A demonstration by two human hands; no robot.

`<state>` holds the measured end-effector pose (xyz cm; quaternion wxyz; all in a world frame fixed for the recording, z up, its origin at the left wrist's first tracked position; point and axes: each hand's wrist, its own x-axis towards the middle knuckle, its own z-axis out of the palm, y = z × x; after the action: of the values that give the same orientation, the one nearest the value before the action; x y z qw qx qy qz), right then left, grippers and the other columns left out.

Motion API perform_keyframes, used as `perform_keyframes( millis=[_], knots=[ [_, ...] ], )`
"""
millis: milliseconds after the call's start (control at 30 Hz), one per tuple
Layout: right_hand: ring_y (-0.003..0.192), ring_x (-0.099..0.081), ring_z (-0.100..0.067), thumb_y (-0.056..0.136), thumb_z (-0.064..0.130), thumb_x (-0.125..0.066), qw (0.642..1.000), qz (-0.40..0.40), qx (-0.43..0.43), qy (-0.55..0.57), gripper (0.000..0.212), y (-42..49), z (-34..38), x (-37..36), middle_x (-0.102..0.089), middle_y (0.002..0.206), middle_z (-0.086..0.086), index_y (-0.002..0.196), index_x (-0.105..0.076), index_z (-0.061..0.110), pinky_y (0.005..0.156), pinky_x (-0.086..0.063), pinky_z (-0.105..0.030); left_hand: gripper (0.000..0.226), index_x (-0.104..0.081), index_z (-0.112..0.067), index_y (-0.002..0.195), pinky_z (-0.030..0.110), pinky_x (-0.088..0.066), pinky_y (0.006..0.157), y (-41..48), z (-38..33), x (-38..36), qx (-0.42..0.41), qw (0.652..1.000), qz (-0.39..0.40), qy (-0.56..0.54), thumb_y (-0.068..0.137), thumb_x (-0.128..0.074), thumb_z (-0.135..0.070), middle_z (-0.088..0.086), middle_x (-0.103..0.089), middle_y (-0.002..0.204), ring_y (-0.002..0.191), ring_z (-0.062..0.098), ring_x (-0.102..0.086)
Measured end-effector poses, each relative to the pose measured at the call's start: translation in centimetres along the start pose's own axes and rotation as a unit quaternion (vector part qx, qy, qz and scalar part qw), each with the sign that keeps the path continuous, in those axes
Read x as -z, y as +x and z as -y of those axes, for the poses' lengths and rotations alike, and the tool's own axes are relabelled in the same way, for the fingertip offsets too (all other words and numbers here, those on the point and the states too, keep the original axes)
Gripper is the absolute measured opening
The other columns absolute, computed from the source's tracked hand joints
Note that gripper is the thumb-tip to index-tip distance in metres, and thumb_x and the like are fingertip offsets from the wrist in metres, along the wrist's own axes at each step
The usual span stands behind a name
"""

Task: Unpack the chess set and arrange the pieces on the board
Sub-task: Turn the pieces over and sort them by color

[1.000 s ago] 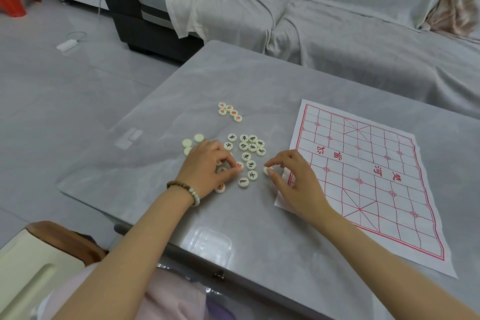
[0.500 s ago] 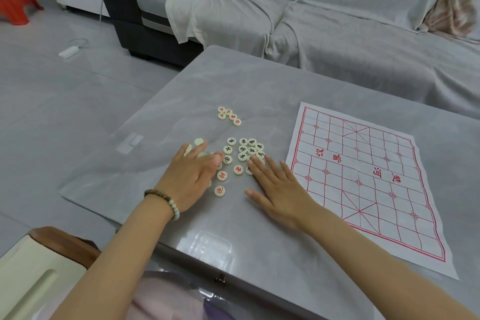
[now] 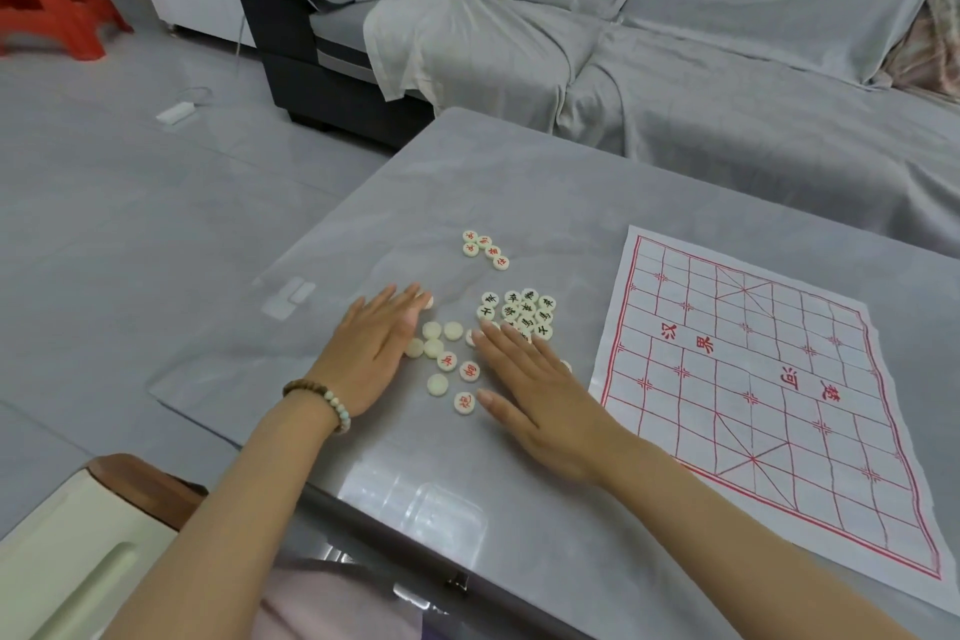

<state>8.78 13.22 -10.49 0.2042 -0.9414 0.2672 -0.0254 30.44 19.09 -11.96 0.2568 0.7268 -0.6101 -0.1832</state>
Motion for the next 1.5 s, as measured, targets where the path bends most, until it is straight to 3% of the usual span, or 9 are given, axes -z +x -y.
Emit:
perform_keyframes(
  millis=[267,367,667,767,900,967,1167,1300,1500],
  knots=[
    [0.138,0.017,0.006,0.092,0.054,-0.011,1.000,0.004,0.005,-0.017,0.061,1.0,1.2,-2.0,0.007,0.152,0.019,0.147,0.002,0.030,0.114,0.016,-0.023,0.075,-0.039,-0.030,0.138,0.027,-0.007,0.112,0.7,0.7,-1.4,-0.047,0.997,0.007,0.058,0.079,-0.002,-0.058,-0.007,-0.027,0.150,0.141,0.014,-0.016],
    [0.137,0.016,0.007,0.096,0.049,-0.020,1.000,-0.013,-0.011,0.008,0.057,0.9,1.4,-1.8,0.006,0.149,0.022,0.147,-0.001,0.032,0.115,0.014,-0.024,0.071,-0.044,-0.029,0.135,0.028,-0.011,0.111,1.2,0.6,-1.7,-0.075,0.994,-0.008,0.076,0.081,-0.007,-0.056,-0.004,-0.033,0.148,0.139,0.018,-0.020],
    [0.141,0.015,0.002,0.089,0.055,-0.004,1.000,0.012,-0.016,-0.010,0.061,0.4,1.6,-2.0,0.002,0.155,0.019,0.147,-0.006,0.038,0.113,0.017,-0.023,0.054,-0.041,-0.040,0.133,0.020,-0.003,0.112,1.8,0.3,-1.7,-0.082,0.995,0.039,0.035,0.090,-0.009,-0.050,-0.013,-0.022,0.151,0.141,0.007,-0.011],
    [0.140,0.017,0.003,0.087,0.057,-0.002,0.999,0.023,-0.028,-0.017,0.063,-0.7,1.4,-1.7,0.006,0.154,0.019,0.147,-0.002,0.038,0.113,0.016,-0.022,0.072,-0.046,-0.040,0.130,0.018,-0.008,0.110,1.1,0.7,-1.6,-0.089,0.996,0.028,0.015,0.081,-0.005,-0.072,-0.016,-0.024,0.148,0.139,0.003,-0.012],
    [0.138,0.022,0.004,0.087,0.059,-0.005,0.999,0.018,-0.032,-0.015,0.064,-1.8,1.2,-1.3,0.011,0.153,0.022,0.147,-0.002,0.036,0.112,0.016,-0.019,0.075,-0.055,-0.042,0.121,0.020,-0.019,0.107,0.2,0.8,-1.4,-0.089,0.996,0.000,0.002,0.064,-0.033,-0.085,-0.019,-0.036,0.140,0.129,-0.005,-0.020],
    [0.137,0.024,0.004,0.088,0.059,-0.009,0.999,0.005,-0.032,-0.015,0.063,-1.6,1.2,-1.1,0.016,0.152,0.022,0.146,0.000,0.036,0.111,0.017,-0.017,0.075,-0.057,-0.040,0.119,0.023,-0.026,0.104,0.0,0.8,-1.4,-0.111,0.993,-0.013,0.031,0.063,-0.036,-0.085,-0.015,-0.043,0.134,0.124,-0.001,-0.027],
    [0.137,0.026,0.001,0.083,0.063,-0.001,0.998,0.042,-0.022,-0.027,0.070,-1.2,2.1,-2.3,0.016,0.153,0.018,0.146,0.007,0.035,0.114,0.017,-0.024,0.058,-0.065,-0.030,0.113,0.016,-0.027,0.097,-0.1,0.6,-1.4,-0.086,0.995,-0.050,0.005,0.077,-0.033,-0.064,-0.008,-0.050,0.128,0.123,0.005,-0.037],
    [0.137,0.028,-0.001,0.080,0.066,0.003,0.998,0.039,-0.013,-0.041,0.074,-1.0,2.8,-3.1,0.017,0.153,0.015,0.146,0.009,0.033,0.113,0.019,-0.025,0.027,-0.066,-0.024,0.113,0.015,-0.028,0.097,0.1,1.0,-1.6,-0.066,0.996,-0.065,-0.014,0.091,-0.053,-0.033,-0.007,-0.050,0.129,0.123,0.007,-0.041],
    [0.138,0.029,-0.005,0.077,0.067,0.005,0.998,0.048,-0.015,-0.040,0.081,0.5,4.5,-3.9,0.022,0.153,0.010,0.147,0.011,0.027,0.113,0.020,-0.027,0.026,-0.065,-0.020,0.114,0.020,-0.026,0.103,0.4,4.0,0.6,-0.001,0.995,-0.097,-0.011,0.092,-0.053,-0.027,-0.001,-0.051,0.133,0.126,0.015,-0.043]
  ],
)
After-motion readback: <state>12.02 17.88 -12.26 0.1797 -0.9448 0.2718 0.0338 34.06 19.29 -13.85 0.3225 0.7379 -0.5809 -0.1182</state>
